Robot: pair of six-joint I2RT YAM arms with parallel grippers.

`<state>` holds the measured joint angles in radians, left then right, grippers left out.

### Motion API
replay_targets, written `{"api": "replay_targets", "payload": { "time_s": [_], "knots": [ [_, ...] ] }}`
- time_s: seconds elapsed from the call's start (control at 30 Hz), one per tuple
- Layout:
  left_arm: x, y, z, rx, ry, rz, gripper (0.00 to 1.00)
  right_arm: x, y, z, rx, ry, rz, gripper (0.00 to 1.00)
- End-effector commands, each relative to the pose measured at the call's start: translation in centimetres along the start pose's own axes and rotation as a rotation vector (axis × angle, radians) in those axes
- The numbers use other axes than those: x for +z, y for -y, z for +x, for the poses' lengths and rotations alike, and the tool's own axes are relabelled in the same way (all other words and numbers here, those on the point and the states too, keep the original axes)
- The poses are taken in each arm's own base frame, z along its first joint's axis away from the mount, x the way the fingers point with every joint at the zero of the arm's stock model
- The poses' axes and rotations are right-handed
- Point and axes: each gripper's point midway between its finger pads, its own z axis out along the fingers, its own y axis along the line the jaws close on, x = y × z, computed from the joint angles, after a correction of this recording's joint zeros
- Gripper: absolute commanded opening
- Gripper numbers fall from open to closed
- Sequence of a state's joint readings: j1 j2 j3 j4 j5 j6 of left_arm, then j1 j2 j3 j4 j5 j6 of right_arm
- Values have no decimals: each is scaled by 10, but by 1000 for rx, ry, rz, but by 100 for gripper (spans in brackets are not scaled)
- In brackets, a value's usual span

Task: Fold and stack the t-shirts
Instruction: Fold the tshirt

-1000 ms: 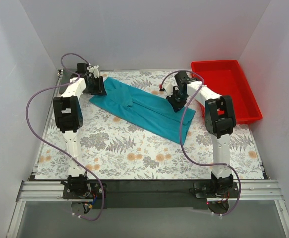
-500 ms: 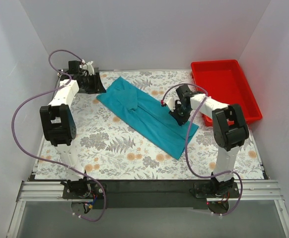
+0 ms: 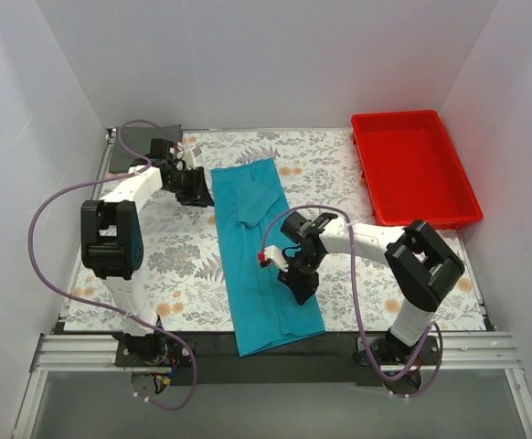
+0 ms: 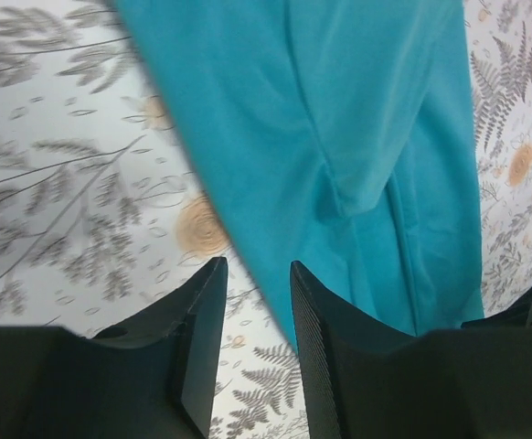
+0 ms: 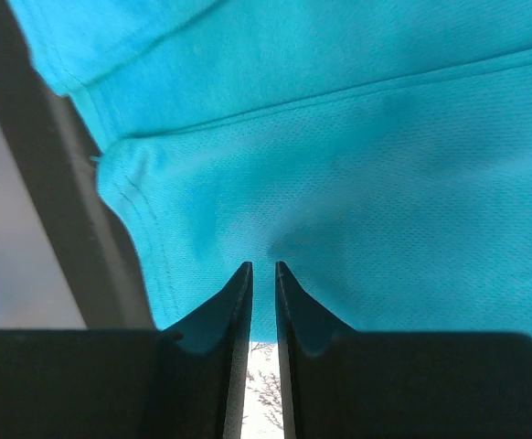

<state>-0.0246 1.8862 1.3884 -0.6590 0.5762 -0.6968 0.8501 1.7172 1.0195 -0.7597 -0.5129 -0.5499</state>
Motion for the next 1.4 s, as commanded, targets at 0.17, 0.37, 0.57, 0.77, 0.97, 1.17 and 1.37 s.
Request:
{"api": "replay_targets", "payload": {
  "time_s": [0.17, 0.37, 0.57, 0.77, 0.97, 1.17, 1.37],
  "knots": [
    [45, 31, -10, 60, -30, 38, 31, -58, 19, -50, 39, 235, -5, 23],
    [81, 21, 3, 34, -101, 15, 29, -92, 79, -50, 141, 298, 115, 20],
    [118, -10, -30, 84, -115, -71, 27, -119, 120, -52, 236, 365, 171, 20],
    [143, -6, -100, 78, -11, 15, 26, -136, 181, -52, 290, 372, 314, 19],
    [94, 49, -138, 98, 118, 152, 42, -163, 235, -76, 333, 430, 391, 19],
    [29, 92, -140, 164, 187, 196, 48, -171, 226, -105, 317, 506, 340, 20],
    [26, 81, -77, 113, 89, 184, 43, -150, 234, -124, 339, 506, 321, 18]
  ]
}}
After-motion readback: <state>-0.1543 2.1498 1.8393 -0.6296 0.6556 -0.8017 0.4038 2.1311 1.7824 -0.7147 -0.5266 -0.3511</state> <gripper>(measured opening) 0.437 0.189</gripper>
